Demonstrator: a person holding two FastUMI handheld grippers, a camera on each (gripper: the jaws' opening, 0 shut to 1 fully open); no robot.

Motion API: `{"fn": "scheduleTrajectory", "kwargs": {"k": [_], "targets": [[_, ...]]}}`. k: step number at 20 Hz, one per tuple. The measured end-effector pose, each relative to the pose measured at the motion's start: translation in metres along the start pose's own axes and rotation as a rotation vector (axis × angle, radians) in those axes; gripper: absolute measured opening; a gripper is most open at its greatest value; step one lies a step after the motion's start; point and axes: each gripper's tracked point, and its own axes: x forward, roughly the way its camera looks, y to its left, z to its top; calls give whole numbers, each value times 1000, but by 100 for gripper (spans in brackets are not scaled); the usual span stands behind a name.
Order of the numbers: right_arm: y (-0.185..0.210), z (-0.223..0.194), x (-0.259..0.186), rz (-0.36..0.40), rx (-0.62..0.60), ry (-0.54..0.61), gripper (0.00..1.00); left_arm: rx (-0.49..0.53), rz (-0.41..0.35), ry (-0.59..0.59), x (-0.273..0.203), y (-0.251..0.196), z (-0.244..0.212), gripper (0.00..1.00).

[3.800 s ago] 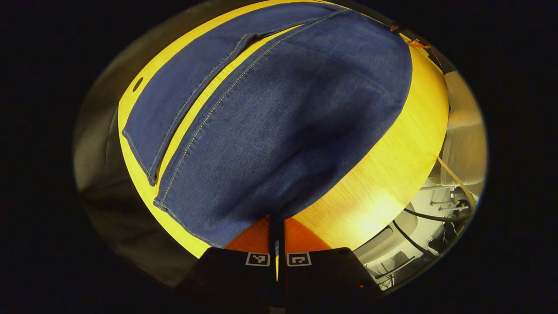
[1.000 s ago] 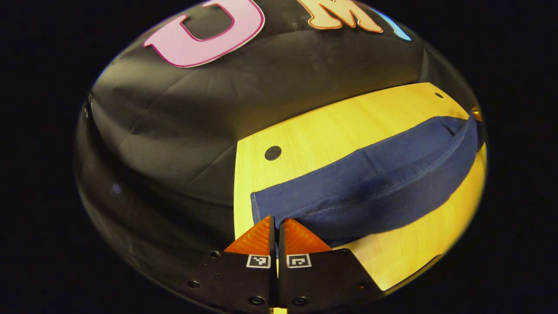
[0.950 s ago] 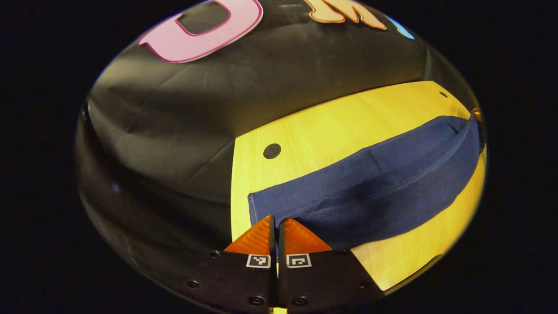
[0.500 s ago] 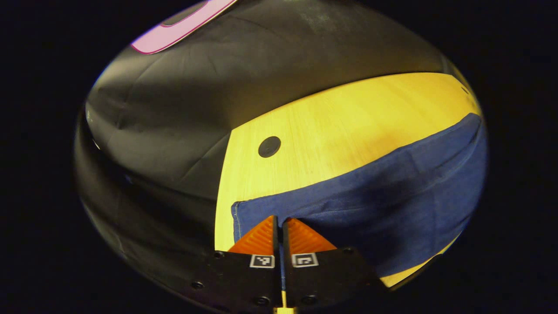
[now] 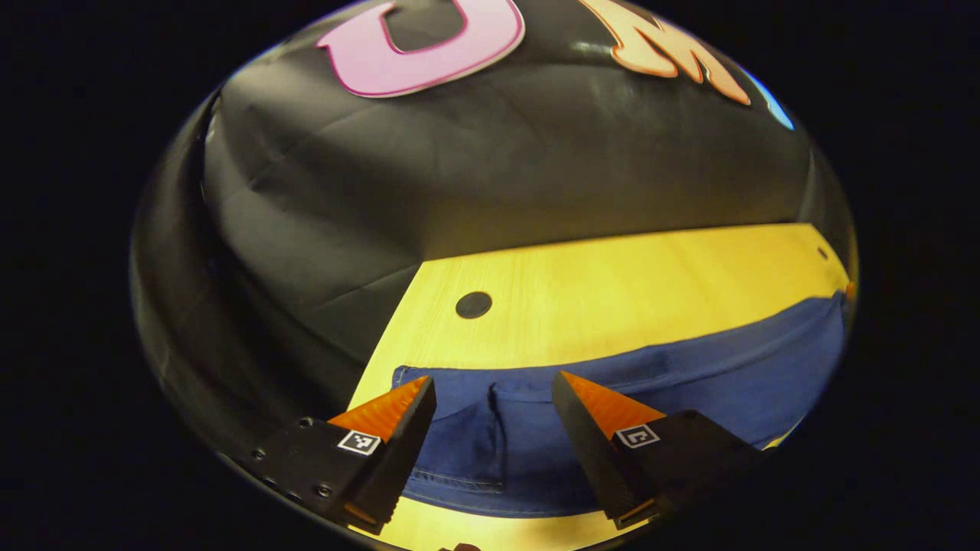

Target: Grasp the waist and the cuffs of the jeans and fold them to make the two legs overlap; first hold the waist and fold one-third of the jeans toward the cuffs, then hold the cuffs and fold the remaining one-third in the same direction to finish folding.

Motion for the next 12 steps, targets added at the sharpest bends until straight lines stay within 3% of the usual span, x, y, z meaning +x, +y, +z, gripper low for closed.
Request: {"fn": "scheduleTrajectory", "kwargs": {"k": [6,9,12], "targets": [[-63,-48,-45,-63,130,43,100,-31,-62,-89,-49,-30,9,95],[-82,-80,-50,-70,207,86,100,-36,-66,-85,-84,-44,1,96],[-93,-101,-49,-67,211,110,100,-79,-81,-78,-105,-58,-9,95]]}}
